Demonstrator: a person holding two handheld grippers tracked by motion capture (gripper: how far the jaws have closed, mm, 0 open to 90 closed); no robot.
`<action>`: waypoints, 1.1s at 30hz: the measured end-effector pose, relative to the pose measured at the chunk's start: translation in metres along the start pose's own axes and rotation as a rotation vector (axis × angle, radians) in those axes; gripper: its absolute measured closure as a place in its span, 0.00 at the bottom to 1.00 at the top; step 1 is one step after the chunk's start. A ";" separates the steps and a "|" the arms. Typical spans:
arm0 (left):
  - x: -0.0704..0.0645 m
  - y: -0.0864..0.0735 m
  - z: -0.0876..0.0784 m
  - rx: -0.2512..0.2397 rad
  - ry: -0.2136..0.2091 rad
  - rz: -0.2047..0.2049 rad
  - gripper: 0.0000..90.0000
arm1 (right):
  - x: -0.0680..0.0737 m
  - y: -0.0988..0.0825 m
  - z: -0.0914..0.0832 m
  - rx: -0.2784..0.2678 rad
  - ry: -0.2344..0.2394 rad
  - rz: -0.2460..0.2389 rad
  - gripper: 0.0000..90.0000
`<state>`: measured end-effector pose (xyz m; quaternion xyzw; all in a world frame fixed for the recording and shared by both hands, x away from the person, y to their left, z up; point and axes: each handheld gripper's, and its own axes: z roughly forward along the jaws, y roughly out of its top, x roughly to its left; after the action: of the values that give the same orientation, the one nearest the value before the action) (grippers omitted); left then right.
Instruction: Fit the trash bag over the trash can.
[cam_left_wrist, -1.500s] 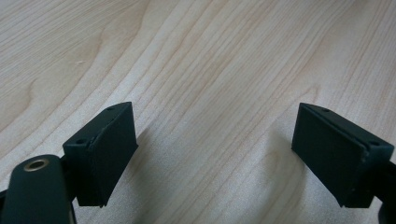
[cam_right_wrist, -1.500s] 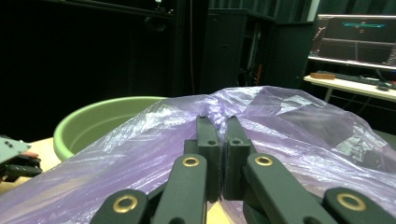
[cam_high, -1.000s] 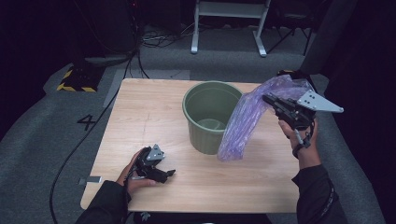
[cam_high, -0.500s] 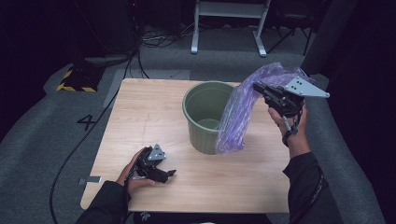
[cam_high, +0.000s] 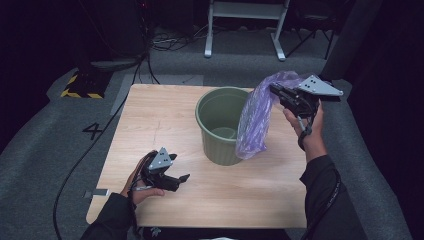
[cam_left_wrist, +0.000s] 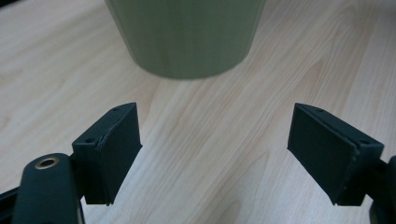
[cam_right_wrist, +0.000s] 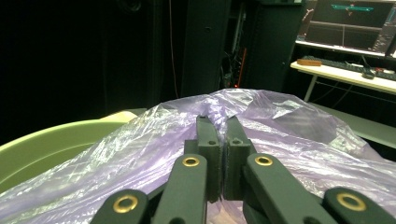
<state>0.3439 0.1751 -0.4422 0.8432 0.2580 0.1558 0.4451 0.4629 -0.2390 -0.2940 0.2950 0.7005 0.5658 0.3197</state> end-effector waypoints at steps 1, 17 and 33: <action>-0.001 0.002 -0.003 -0.011 -0.004 0.006 0.19 | 0.000 -0.001 0.001 0.000 0.001 0.003 0.99; -0.022 0.052 -0.021 -0.162 -0.042 0.097 0.20 | 0.010 -0.003 0.016 0.043 -0.006 -0.034 0.99; -0.060 0.100 -0.008 -0.231 -0.103 0.201 0.22 | 0.012 -0.006 0.018 0.064 -0.014 -0.044 0.99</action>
<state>0.3205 0.0991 -0.3569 0.8148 0.1296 0.1846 0.5340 0.4695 -0.2200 -0.3036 0.2936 0.7222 0.5338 0.3277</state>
